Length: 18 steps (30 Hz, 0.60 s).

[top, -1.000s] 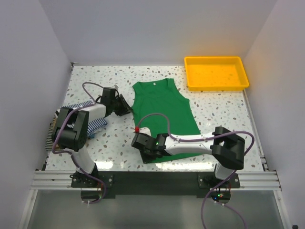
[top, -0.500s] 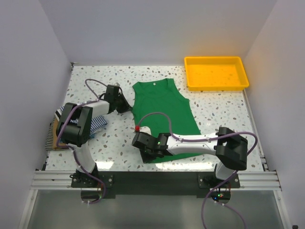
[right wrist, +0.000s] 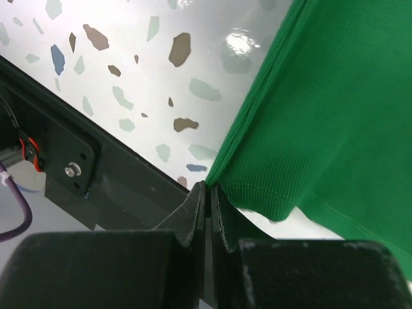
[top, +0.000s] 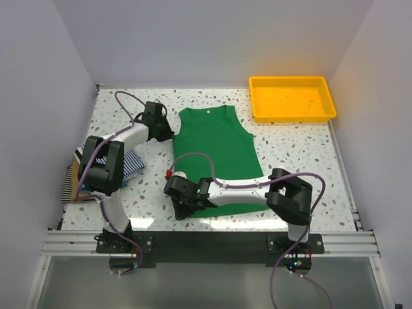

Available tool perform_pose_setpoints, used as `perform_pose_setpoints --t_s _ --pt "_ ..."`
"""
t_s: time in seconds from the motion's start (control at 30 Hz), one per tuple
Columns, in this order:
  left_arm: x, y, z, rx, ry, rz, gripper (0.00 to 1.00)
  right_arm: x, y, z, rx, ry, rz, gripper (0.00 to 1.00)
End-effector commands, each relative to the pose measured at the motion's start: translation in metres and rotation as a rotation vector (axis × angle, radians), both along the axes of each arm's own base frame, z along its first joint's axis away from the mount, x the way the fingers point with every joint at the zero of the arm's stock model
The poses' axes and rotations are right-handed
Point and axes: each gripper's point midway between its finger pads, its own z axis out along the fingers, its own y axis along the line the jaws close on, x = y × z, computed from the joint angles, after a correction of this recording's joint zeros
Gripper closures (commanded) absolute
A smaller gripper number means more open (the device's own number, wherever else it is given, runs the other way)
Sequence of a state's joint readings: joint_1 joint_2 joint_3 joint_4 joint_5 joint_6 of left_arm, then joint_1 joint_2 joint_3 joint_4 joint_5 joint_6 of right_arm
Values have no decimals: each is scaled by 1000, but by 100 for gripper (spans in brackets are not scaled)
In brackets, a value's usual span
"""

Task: Fold and stack the tank tops
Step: Fold the tank top

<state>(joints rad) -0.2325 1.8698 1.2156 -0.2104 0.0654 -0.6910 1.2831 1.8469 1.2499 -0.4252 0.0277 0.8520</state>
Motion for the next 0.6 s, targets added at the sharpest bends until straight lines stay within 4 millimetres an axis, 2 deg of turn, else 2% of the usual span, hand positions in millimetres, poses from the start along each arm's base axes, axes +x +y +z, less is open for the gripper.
perform_pose_setpoints --t_s 0.0,0.07,0.1,0.13,0.2,0.3,0.4,0.5,0.53,0.57 --pt "12 10 4 75 -22 7 100 -15 32 4 89 74 69 100" --pt "15 21 6 110 -21 34 100 -13 50 15 135 74 80 100" --pt "16 24 6 111 -20 37 100 -13 55 10 131 82 87 100" --pt "17 30 6 111 -17 49 100 -12 66 19 159 85 94 100" --pt "22 37 9 107 -19 56 100 -12 73 21 167 92 94 100" --pt "27 38 16 112 -26 47 100 -7 86 29 196 89 84 100" --pt "30 30 21 85 -36 21 100 -2 88 32 209 84 70 100" --pt "32 22 25 52 -41 8 100 4 85 39 235 85 50 100" --pt "33 20 27 41 -45 10 100 6 77 33 222 86 36 100" --pt "32 16 28 27 -45 1 100 9 74 44 245 76 24 100"
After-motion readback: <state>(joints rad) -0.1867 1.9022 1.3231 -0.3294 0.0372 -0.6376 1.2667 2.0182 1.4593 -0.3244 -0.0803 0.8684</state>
